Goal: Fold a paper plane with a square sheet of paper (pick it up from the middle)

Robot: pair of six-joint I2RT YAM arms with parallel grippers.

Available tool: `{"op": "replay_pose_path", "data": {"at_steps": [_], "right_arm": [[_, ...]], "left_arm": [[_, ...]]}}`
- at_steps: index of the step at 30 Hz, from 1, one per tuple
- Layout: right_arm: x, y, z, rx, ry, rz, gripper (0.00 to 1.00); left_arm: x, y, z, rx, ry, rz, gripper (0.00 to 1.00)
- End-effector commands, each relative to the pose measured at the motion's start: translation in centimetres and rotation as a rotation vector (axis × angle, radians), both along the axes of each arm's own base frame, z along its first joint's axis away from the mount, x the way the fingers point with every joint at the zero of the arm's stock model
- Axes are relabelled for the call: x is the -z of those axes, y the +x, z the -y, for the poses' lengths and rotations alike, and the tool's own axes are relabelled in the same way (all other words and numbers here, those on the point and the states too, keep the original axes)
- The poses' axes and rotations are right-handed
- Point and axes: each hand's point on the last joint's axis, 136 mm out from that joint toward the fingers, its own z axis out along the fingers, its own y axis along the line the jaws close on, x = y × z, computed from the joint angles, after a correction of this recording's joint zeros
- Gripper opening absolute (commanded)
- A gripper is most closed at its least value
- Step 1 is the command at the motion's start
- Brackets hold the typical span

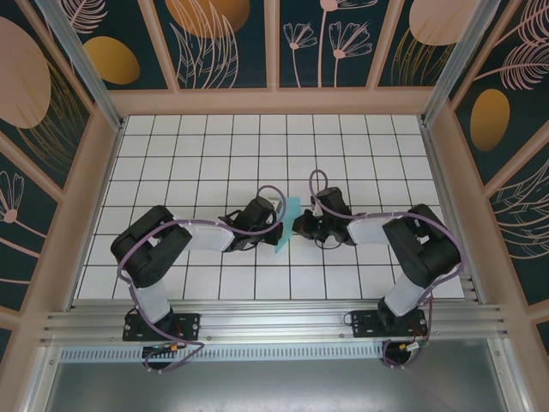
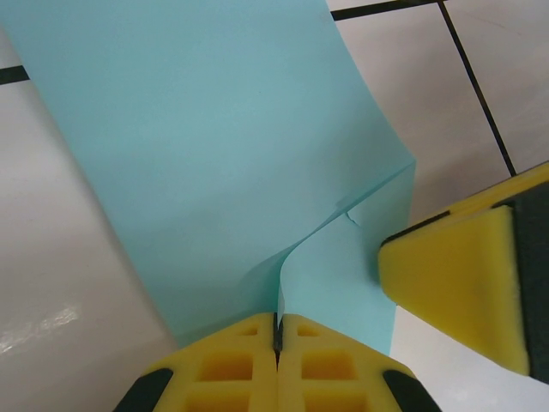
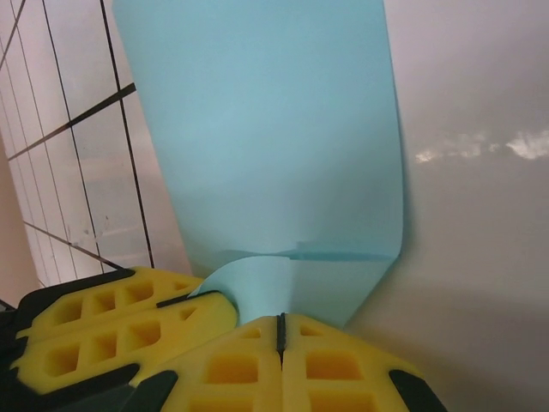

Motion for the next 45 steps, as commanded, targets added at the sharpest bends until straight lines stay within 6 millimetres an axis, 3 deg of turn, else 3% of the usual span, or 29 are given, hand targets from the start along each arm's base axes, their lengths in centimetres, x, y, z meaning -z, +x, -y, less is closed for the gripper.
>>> {"op": "replay_pose_path", "data": {"at_steps": [1,4,12,22,27,31,34,37,41,45], "right_arm": [[1.4,0.2,0.3,-0.033,-0.048,-0.028,0.0],[2.5,-0.1,1.3,-0.022,-0.088,-0.073,0.0],[-2.5,2.7,1.0,-0.016,-0.042,0.05,0.0],[2.1,2.2,2.4,0.016,-0.07,-0.036,0.0],[2.4,2.2,2.9,0.021,-0.109,-0.039,0.0],[2.8,2.0,3.6,0.015,-0.158,-0.049,0.0],[3.2,1.6,3.7,0.006,-0.166,-0.058,0.0],[3.3,1.5,3.5,-0.005,-0.156,-0.063,0.0],[3.2,1.6,3.3,-0.009,-0.15,-0.061,0.0],[3.0,1.7,3.1,-0.012,-0.143,-0.055,0.0]], "left_arm": [[3.7,-2.1,-2.4,-0.008,0.13,-0.107,0.0],[3.7,-2.0,-2.4,-0.007,0.134,-0.106,0.0],[3.7,-2.0,-2.5,-0.009,0.134,-0.105,0.0],[3.5,-1.9,-2.5,-0.012,0.131,-0.1,0.0],[2.8,-1.9,-2.2,-0.01,0.114,-0.095,0.02],[0.2,-1.1,-2.1,-0.036,0.089,-0.051,0.12],[-3.5,0.2,-2.8,-0.098,0.078,0.036,0.33],[-6.1,1.1,-3.2,-0.142,0.068,0.09,0.48],[-8.0,1.2,-2.8,-0.157,0.018,0.089,0.44],[-9.1,0.1,0.0,-0.052,-0.119,0.052,0.26]]}}
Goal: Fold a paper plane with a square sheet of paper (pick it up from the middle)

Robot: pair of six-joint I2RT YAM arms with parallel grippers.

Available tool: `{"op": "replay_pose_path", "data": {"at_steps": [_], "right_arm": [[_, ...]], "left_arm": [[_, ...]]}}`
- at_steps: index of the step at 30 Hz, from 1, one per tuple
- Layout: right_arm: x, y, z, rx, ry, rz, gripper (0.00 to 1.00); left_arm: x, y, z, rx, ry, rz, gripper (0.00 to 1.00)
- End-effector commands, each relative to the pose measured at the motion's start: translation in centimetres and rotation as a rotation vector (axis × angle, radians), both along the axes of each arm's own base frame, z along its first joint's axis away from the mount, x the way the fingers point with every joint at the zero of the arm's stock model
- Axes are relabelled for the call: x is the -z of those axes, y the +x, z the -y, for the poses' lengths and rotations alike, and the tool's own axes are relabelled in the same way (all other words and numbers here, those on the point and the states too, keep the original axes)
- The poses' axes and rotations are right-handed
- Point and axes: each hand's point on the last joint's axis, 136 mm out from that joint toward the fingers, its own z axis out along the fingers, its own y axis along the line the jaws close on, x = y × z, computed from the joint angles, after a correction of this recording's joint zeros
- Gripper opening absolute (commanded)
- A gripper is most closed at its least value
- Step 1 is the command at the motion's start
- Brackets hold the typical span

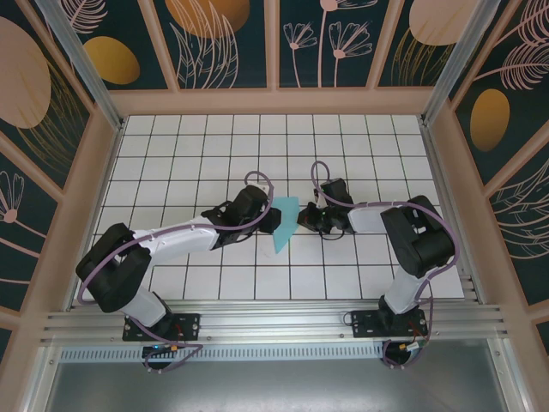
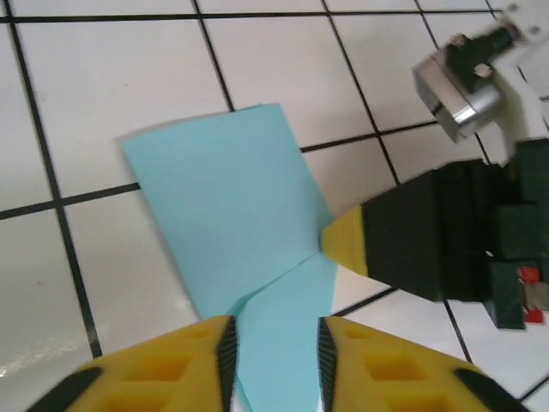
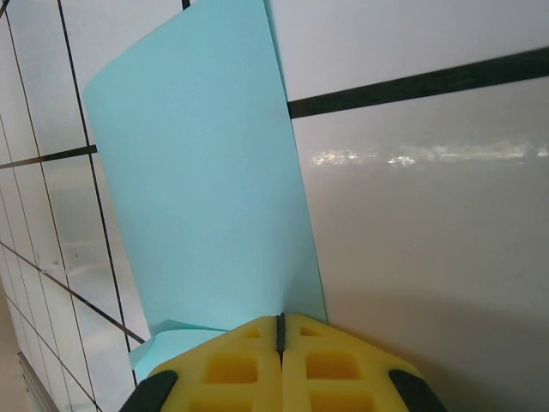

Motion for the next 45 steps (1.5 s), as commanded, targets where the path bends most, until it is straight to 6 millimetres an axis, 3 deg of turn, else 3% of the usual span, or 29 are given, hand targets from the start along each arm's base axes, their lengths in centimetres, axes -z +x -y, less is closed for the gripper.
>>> {"op": "replay_pose_path", "data": {"at_steps": [1,5,14,20,25,30,38,43,45], "right_arm": [[2.3,-1.0,1.3,0.004,-0.083,-0.063,0.0],[2.3,-0.9,1.2,0.001,-0.085,-0.064,0.0],[2.3,-1.1,1.2,-0.002,-0.081,-0.065,0.0],[-1.7,0.2,0.0,-0.025,-0.038,0.019,0.01],[-4.7,0.4,-2.3,-0.078,0.034,0.075,0.02],[-2.6,-0.2,-2.9,-0.085,-0.009,0.028,0.02],[1.9,-0.8,-0.6,-0.052,-0.139,-0.029,0.02],[1.1,-0.4,-0.1,-0.039,-0.155,-0.004,0.03],[-0.7,0.1,-0.7,-0.057,-0.098,0.031,0.05]], "left_arm": [[-0.6,-1.1,2.1,0.086,-0.09,-0.047,0.23],[1.8,-1.1,2.8,0.096,-0.074,-0.109,0.14],[9.3,-0.2,0.2,-0.026,0.123,-0.185,0.02],[12.6,-1.5,-1.3,-0.019,0.203,-0.235,0.0],[12.5,-2.2,-1.9,-0.005,0.2,-0.227,0.0],[11.7,-2.0,-1.8,0.009,0.208,-0.209,0.0],[11.1,-1.7,-1.6,0.011,0.203,-0.196,0.0],[10.5,-1.5,-1.8,0.001,0.211,-0.184,0.0],[9.9,-1.4,-1.6,0.005,0.193,-0.174,0.01]]}}
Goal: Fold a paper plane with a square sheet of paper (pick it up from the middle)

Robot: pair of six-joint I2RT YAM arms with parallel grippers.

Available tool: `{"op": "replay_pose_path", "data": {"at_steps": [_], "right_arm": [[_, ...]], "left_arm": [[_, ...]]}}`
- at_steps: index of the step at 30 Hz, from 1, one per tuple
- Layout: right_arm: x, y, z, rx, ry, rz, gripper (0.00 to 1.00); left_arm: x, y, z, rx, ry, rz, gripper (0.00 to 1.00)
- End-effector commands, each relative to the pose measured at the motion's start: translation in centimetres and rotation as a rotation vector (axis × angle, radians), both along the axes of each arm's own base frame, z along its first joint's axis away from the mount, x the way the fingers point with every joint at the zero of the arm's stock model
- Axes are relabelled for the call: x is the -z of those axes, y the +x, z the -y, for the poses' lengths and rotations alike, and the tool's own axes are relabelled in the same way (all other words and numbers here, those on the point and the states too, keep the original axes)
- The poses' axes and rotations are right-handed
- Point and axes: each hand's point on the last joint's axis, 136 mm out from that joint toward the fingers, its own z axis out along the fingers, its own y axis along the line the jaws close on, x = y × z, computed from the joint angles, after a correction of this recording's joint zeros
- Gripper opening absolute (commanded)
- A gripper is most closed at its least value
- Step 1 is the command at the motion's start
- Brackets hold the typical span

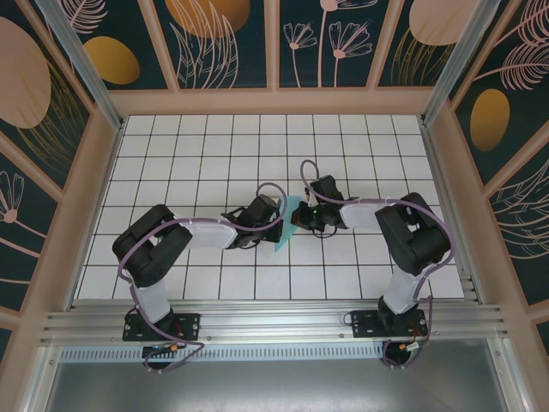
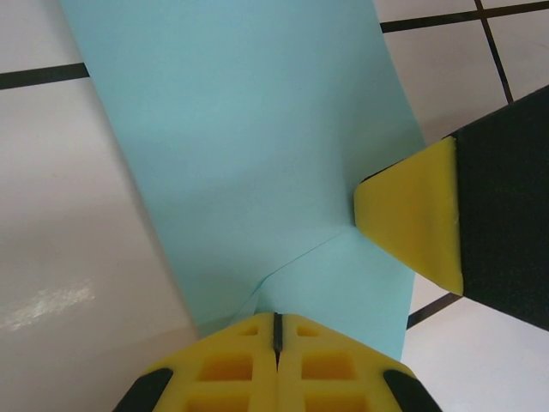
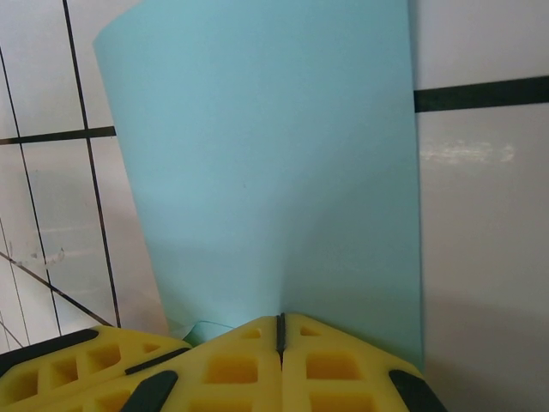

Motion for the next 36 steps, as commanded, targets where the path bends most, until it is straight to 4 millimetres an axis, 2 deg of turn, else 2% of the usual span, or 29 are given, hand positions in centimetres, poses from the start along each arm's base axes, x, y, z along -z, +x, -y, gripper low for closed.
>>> {"op": "replay_pose_path", "data": {"at_steps": [1,3,5,8,10,11,13,16,18,19,23,32,36], "right_arm": [[-1.5,0.3,0.9,0.0,-0.005,0.033,0.05],[-3.1,0.6,0.9,0.002,0.022,0.065,0.1],[-3.8,0.8,1.7,0.027,0.005,0.081,0.15],[-3.1,0.5,3.4,0.07,-0.048,0.063,0.21],[-2.8,0.0,3.2,0.059,-0.026,0.046,0.23],[-2.5,-0.3,3.1,0.059,-0.015,0.033,0.26],[-2.4,-0.8,2.8,0.056,0.025,0.018,0.32],[-2.2,-1.4,2.7,0.061,0.059,0.002,0.4],[-2.2,-1.5,2.3,0.056,0.085,-0.005,0.41],[-2.3,-1.6,2.1,0.047,0.102,-0.009,0.41],[-2.7,-1.7,1.3,0.025,0.145,-0.007,0.43],[-2.7,-1.4,0.5,-0.001,0.184,-0.016,0.44],[-2.6,-1.2,1.4,0.036,0.135,-0.003,0.45]], "left_arm": [[1.2,-1.2,-2.4,-0.009,0.104,-0.037,0.02],[0.3,-1.0,-2.0,-0.001,0.085,-0.024,0.03],[-0.7,-0.8,-1.6,0.009,0.064,-0.006,0.03],[-2.5,-0.3,-0.7,0.021,0.033,0.016,0.05],[-3.5,0.1,-0.3,0.025,0.013,0.034,0.06],[-4.8,0.4,-0.3,0.015,-0.001,0.062,0.06],[-5.5,0.9,-0.6,-0.006,0.008,0.088,0.07],[-5.2,1.3,-0.9,-0.017,0.038,0.098,0.06],[-4.6,1.4,-0.9,-0.018,0.057,0.087,0.04],[-3.5,1.2,-1.0,-0.015,0.077,0.066,0.04],[-2.1,1.1,-1.3,-0.025,0.095,0.046,0.03],[-0.5,1.0,-1.8,-0.04,0.125,0.032,0.02],[0.0,1.0,-2.2,-0.048,0.145,0.031,0.02]]}}
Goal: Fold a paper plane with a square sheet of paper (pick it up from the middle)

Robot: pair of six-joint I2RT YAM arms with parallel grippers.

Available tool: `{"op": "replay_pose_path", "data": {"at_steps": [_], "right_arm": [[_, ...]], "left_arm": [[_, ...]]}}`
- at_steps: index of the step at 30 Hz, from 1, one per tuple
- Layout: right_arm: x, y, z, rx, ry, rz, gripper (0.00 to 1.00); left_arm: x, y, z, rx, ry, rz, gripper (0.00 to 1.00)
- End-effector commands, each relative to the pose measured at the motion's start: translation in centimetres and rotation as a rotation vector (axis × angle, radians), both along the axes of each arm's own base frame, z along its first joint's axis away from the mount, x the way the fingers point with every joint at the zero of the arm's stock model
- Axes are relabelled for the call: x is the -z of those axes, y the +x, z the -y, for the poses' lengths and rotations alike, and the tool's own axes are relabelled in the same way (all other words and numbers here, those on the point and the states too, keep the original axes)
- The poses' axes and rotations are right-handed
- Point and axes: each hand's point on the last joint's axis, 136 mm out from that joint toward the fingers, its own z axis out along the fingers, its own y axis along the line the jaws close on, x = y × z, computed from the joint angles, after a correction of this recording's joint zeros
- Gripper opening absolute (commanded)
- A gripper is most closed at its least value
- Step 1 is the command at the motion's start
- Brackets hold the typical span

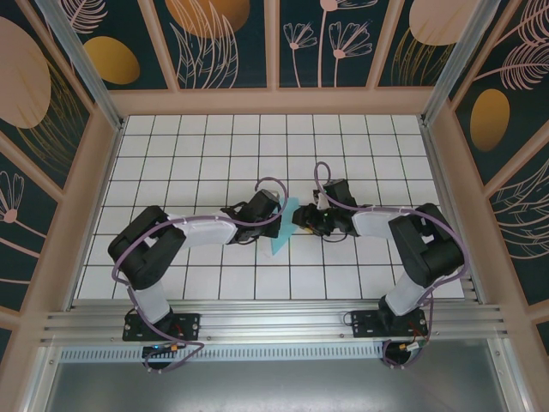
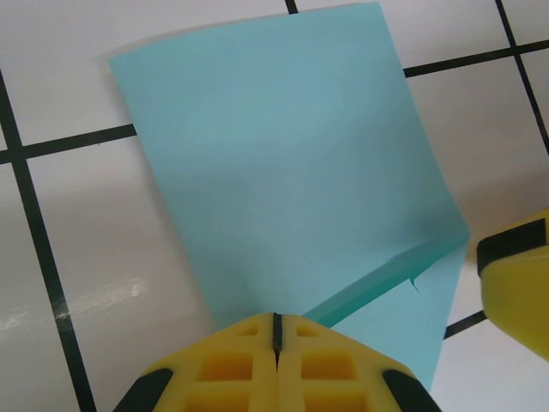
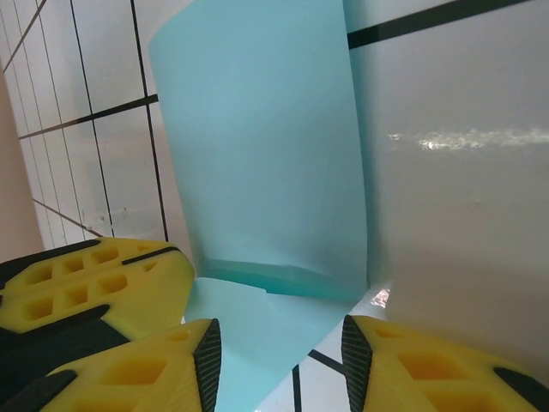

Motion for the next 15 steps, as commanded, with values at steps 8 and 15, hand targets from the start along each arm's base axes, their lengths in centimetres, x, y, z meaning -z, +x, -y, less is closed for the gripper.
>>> {"op": "replay_pose_path", "data": {"at_steps": [8,15], "right_arm": [[-0.2,0.1,0.3,0.026,0.006,0.003,0.49],[-0.9,0.2,-1.0,-0.01,0.079,0.004,0.47]], "left_arm": [[1.9,0.0,-1.0,-0.009,0.064,-0.008,0.03],[2.3,0.1,-0.9,-0.007,0.072,-0.013,0.02]]}}
